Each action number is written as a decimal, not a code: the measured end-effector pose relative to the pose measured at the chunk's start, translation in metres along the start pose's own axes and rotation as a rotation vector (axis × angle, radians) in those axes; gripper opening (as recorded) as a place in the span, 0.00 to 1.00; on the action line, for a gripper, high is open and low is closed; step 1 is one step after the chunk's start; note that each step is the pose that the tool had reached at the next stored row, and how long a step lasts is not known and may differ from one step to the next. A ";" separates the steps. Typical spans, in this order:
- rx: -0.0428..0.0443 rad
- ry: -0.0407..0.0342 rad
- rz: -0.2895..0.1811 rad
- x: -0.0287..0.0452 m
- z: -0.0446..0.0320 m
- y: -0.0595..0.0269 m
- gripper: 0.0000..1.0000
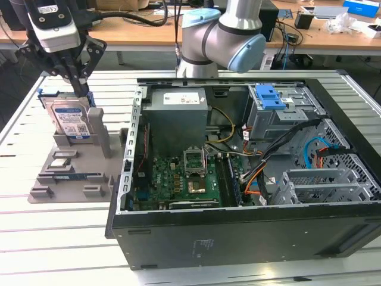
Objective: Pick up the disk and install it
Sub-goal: 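Reach for the disk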
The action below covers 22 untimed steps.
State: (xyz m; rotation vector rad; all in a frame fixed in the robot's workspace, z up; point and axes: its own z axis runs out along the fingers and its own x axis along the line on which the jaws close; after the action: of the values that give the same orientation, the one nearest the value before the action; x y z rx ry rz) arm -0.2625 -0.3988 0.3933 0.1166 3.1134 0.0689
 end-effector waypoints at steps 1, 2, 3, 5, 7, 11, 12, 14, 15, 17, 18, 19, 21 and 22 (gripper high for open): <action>0.0000 0.0001 0.000 0.0026 -0.0001 -0.0002 0.11; 0.0000 0.0000 0.000 0.0056 -0.0001 -0.0004 0.11; 0.0000 0.0001 0.000 0.0075 -0.0002 -0.0006 0.11; 0.0001 0.0000 0.000 0.0105 -0.0003 -0.0008 0.11; 0.0000 0.0000 0.000 0.0134 -0.0004 -0.0010 0.11; 0.0000 0.0000 0.000 0.0213 -0.0006 -0.0016 0.11; -0.0001 0.0000 0.000 0.0243 -0.0006 -0.0018 0.11; 0.0001 0.0001 0.000 0.0309 -0.0009 -0.0023 0.11; 0.0000 0.0000 0.000 0.0350 -0.0010 -0.0026 0.11; 0.0000 0.0000 0.000 0.0393 -0.0011 -0.0029 0.11; 0.0000 0.0000 0.000 0.0408 -0.0011 -0.0030 0.11; 0.0000 0.0000 0.000 0.0444 -0.0012 -0.0033 0.11; 0.0001 0.0001 0.000 0.0493 -0.0014 -0.0037 0.11; 0.0000 0.0000 0.000 0.0513 -0.0014 -0.0038 0.11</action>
State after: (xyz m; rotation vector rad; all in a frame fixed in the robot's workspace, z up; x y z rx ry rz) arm -0.3140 -0.3989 0.3933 0.1165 3.1134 0.0688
